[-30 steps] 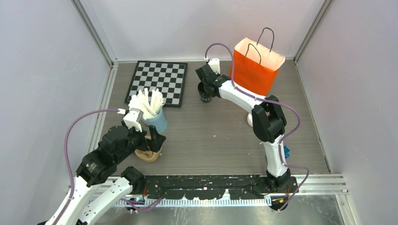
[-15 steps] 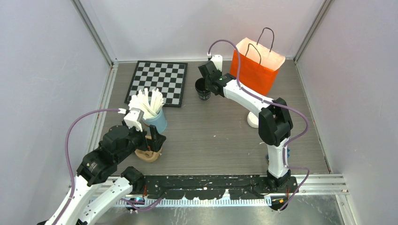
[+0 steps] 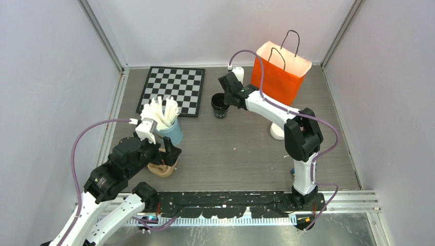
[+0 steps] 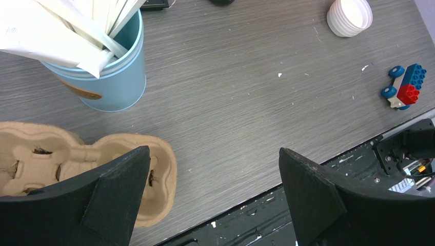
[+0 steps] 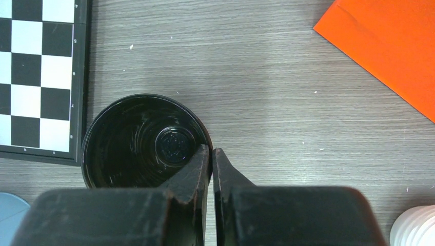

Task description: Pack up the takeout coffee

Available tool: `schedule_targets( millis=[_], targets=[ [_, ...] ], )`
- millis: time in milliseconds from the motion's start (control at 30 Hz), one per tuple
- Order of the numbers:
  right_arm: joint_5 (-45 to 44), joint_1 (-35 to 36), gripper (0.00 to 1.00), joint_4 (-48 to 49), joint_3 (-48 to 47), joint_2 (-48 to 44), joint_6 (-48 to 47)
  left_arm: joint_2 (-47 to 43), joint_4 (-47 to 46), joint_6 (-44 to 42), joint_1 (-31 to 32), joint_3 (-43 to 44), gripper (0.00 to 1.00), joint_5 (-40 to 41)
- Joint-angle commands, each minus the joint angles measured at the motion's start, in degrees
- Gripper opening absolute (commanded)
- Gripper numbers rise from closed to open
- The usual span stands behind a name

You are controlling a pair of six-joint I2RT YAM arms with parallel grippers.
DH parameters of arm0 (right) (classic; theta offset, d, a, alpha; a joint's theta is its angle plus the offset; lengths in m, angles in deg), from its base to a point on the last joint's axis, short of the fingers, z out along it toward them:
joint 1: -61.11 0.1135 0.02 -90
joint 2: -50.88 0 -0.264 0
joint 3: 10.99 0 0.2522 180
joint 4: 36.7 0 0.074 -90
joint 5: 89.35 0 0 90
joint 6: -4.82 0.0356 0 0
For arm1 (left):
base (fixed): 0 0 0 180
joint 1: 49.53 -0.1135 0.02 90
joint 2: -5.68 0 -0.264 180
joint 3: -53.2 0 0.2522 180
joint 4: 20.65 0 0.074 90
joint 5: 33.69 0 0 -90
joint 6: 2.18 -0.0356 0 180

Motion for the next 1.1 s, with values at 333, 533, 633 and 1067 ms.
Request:
schedule_targets(
  millis=[333,533,633,1067],
  targets=[
    [0.05,-0.03,0.07,1.46,-0.35,-4.53,-1.66,0.03,-1.13,0.24,-0.21,-0.02,0.98,1.39],
    [-0.84,-0.09,0.19,-0.33,-2.16,-3.57,-2.74,0.09,-1.13,0.17,-0.25,-0.02,0.98,1.38],
    [-0.91,-0.07,0.2,-1.01,-3.18,-2.93,-3.09,-0.03,-1.15,0.17,-0.2,-0.02,0.98,1.42],
    [-0.87,-0.03,0.2,-1.84,-4.63,-0.81,-3.44,-0.1,-1.22,0.18,-0.24,-0.02,0.98,1.29]
  ],
)
